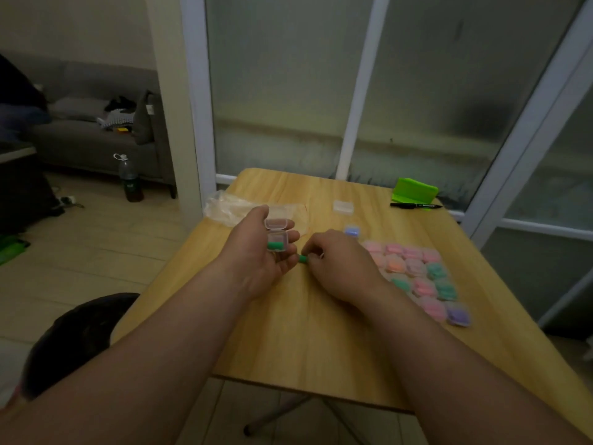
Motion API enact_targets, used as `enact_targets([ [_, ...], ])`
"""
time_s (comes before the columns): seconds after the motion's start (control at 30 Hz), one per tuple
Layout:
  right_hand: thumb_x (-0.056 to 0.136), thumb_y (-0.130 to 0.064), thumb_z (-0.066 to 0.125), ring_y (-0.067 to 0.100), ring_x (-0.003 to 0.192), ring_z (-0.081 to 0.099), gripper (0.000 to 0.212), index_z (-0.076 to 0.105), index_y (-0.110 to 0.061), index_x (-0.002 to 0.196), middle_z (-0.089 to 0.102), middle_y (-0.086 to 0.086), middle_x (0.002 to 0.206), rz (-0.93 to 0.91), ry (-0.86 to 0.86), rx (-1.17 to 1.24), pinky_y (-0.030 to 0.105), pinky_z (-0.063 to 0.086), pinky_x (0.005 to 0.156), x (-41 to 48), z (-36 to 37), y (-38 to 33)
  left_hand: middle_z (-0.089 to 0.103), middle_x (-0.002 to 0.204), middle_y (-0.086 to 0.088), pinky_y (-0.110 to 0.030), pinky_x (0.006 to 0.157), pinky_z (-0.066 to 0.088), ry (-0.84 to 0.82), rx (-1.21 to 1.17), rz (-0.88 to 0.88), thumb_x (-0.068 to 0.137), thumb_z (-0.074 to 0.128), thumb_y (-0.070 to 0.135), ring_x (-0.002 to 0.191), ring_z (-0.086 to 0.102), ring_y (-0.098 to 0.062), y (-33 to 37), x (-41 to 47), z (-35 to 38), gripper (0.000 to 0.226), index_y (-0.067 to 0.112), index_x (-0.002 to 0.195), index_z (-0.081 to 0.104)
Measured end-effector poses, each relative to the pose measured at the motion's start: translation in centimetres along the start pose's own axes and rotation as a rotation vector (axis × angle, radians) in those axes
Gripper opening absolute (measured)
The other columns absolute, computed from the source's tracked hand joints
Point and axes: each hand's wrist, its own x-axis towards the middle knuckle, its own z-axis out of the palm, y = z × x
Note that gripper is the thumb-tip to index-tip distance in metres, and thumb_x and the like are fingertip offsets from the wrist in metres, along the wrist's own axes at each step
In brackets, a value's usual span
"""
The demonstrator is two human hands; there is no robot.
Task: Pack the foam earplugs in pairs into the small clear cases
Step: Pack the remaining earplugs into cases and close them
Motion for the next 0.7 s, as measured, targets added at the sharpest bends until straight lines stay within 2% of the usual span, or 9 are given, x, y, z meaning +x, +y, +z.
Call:
enact_targets([
  [0.17,0.099,-0.039,0.062,0.015,0.092,0.063,0.019,0.073,-0.027,0.110,0.065,-0.006,0.102,-0.042,0.035,-0.061,0.042,0.059,0.082,-0.2,0.3,-0.5,0.066,0.090,-0.008,-0.032,0.063,0.050,0.009,-0.002,-0.005,0.108,0.039,0.050,0.067,0.057,-0.017,0.1,0.6,-0.3,0.055,0.008,0.129,0.067],
  [0.27,0.100,-0.035,0.064,0.014,0.092,0.063,0.011,0.070,-0.028,0.107,0.065,-0.007,0.102,-0.021,0.044,-0.022,0.040,0.059,0.082,-0.2,0.3,-0.2,0.066,0.091,-0.008,-0.032,0.063,0.051,0.005,0.004,-0.013,0.109,0.039,0.050,0.066,0.057,-0.016,-0.2,0.4,-0.1,0.054,0.008,0.126,0.068],
  [0.4,0.099,-0.027,0.069,0.006,0.089,0.063,0.004,0.070,-0.027,0.102,0.068,-0.013,0.097,0.074,0.203,0.188,0.027,0.051,0.072,0.1,-1.5,0.7,0.066,0.086,-0.009,-0.032,0.063,0.051,-0.006,0.009,-0.021,0.109,0.038,0.049,0.063,0.055,-0.017,-0.6,0.3,0.5,0.055,0.005,0.127,0.067],
  [0.53,0.095,-0.022,0.074,0.000,0.087,0.063,0.009,0.069,-0.026,0.100,0.068,-0.015,0.092,0.001,0.330,0.345,0.018,0.049,0.071,-0.1,-3.7,-0.1,0.065,0.091,-0.010,-0.032,0.063,0.050,-0.037,0.011,-0.037,0.110,0.038,0.048,0.065,0.054,-0.017,-0.8,0.0,1.0,0.054,0.005,0.129,0.065],
  [0.6,0.094,-0.021,0.075,0.000,0.086,0.063,0.009,0.069,-0.028,0.098,0.068,-0.016,0.090,-0.067,0.314,0.341,0.017,0.048,0.071,-0.6,-3.9,-0.9,0.066,0.099,-0.013,-0.033,0.064,0.052,-0.066,-0.004,-0.057,0.109,0.040,0.049,0.069,0.056,-0.019,-1.0,0.0,1.2,0.053,0.008,0.132,0.064],
  [0.7,0.094,-0.026,0.073,0.002,0.087,0.059,0.006,0.071,-0.030,0.098,0.063,-0.015,0.093,-0.135,0.256,0.228,0.020,0.044,0.070,-1.1,-3.4,-1.3,0.066,0.111,-0.016,-0.037,0.076,0.054,-0.100,-0.015,-0.082,0.109,0.040,0.048,0.093,0.062,-0.025,-1.4,-0.3,1.3,0.048,0.012,0.132,0.063],
])
